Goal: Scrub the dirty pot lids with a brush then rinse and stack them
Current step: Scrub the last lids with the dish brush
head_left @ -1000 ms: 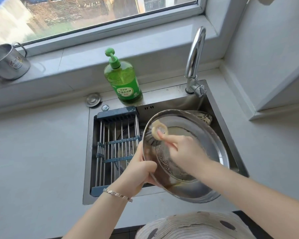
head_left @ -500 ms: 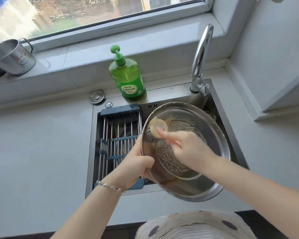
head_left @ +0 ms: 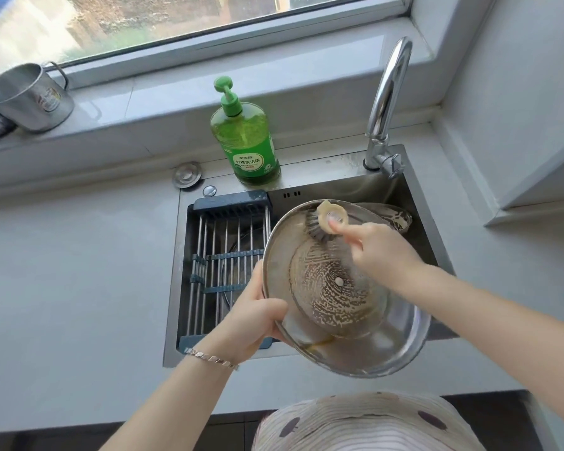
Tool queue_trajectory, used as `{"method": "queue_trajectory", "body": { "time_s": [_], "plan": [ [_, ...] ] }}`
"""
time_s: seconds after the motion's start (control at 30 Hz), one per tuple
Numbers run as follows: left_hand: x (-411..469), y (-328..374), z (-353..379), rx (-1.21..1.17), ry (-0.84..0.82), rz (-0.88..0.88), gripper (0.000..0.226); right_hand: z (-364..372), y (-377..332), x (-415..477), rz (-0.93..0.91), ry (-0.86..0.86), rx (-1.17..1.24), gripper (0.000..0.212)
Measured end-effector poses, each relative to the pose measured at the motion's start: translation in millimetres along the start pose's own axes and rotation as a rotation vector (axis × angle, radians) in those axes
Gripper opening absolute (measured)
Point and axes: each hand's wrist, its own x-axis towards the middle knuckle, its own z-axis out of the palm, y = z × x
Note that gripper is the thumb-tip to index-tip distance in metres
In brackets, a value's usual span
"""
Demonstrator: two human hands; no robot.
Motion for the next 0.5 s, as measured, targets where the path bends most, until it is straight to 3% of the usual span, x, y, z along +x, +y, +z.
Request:
{"method": "queue_trajectory", "body": {
  "time_s": [0.13, 0.27, 0.43, 0.5],
  "plan": [
    [-4.3, -1.5, -9.3, -0.038, 0.088, 0.061, 0.082, 2.0, 23.3, -7.7, 0.158, -0.016, -0.091, 0.046],
    [-4.4, -5.8, -5.3, 0.017, 0.074, 0.045, 0.081, 11.9, 13.6, -17.3, 0.228, 0.0, 0.021, 0.039],
    [5.5, -5.5, 7.2, -0.046, 0.062, 0.031, 0.085, 16.0, -43.8, -25.1, -0.107, -0.008, 0.113, 0.047],
    [4.8, -2.8, 1.5, -0.044, 0.082, 0.059, 0.085, 12.2, -40.2, -23.3, -0.122, -0.018, 0.063, 0.049]
  ]
}}
